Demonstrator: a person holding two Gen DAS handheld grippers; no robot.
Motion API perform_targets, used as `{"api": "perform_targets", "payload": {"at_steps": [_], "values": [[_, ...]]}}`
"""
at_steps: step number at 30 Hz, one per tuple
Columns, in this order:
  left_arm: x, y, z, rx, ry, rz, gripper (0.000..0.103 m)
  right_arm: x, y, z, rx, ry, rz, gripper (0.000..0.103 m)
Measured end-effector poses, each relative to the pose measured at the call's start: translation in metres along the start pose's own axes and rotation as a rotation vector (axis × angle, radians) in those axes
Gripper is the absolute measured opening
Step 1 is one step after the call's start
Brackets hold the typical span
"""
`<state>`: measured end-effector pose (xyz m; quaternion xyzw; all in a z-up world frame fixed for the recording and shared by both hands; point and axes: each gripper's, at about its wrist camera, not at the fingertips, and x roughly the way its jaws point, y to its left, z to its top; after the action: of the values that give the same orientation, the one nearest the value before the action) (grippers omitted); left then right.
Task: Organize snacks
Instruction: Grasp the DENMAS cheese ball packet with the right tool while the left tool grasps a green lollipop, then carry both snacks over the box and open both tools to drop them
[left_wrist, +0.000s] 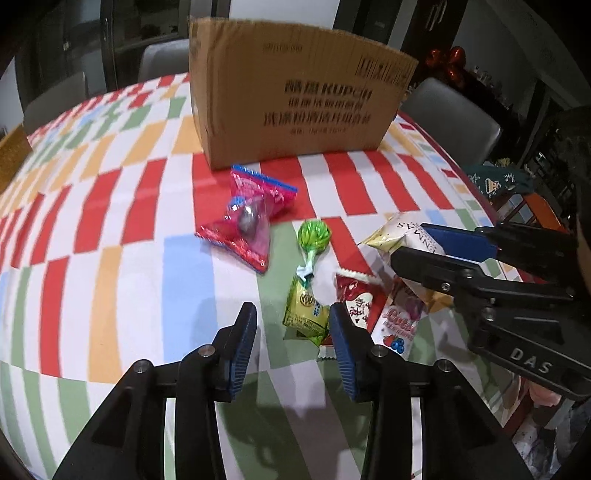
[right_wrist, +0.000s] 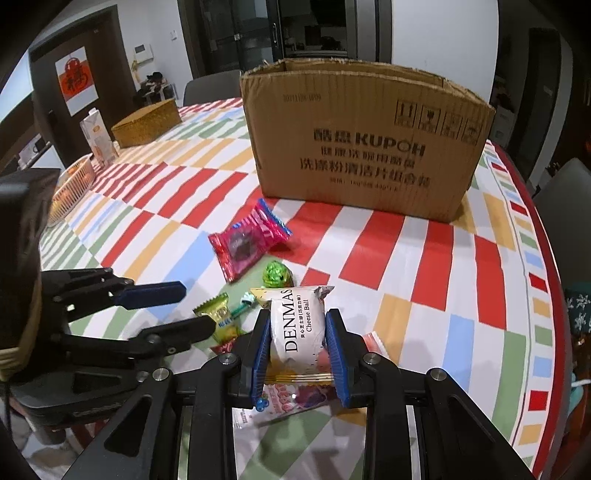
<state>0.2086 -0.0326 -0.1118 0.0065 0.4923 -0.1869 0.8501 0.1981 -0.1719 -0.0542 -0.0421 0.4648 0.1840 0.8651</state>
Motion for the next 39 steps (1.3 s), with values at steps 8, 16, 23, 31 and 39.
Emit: {"api": "perform_targets", "payload": {"at_steps": [8,16,23,31,39], "values": [[0.01,-0.003,-0.001,0.002,0.009,-0.03,0.024,0.009,-0.004,-0.003,0.014,0.027,0.001,0.03],[0.002,-0.005,0.003,0.002,-0.027,-0.041,0.012,0.011,-0.007,-0.004,0.032,0.033,0.009,0.031],[-0.023,-0.005,0.014,-0.008,-0.102,-0.036,0.011,0.0,-0.006,0.002,0.039,-0.002,0.012,0.031],[-0.059,-0.007,0.037,0.003,-0.217,-0.03,0.011,-0.022,-0.008,0.02,0.051,-0.082,0.005,0.031],[-0.086,-0.009,0.069,0.031,-0.328,-0.014,0.011,-0.048,-0.014,0.049,0.066,-0.187,-0.022,0.03]]}}
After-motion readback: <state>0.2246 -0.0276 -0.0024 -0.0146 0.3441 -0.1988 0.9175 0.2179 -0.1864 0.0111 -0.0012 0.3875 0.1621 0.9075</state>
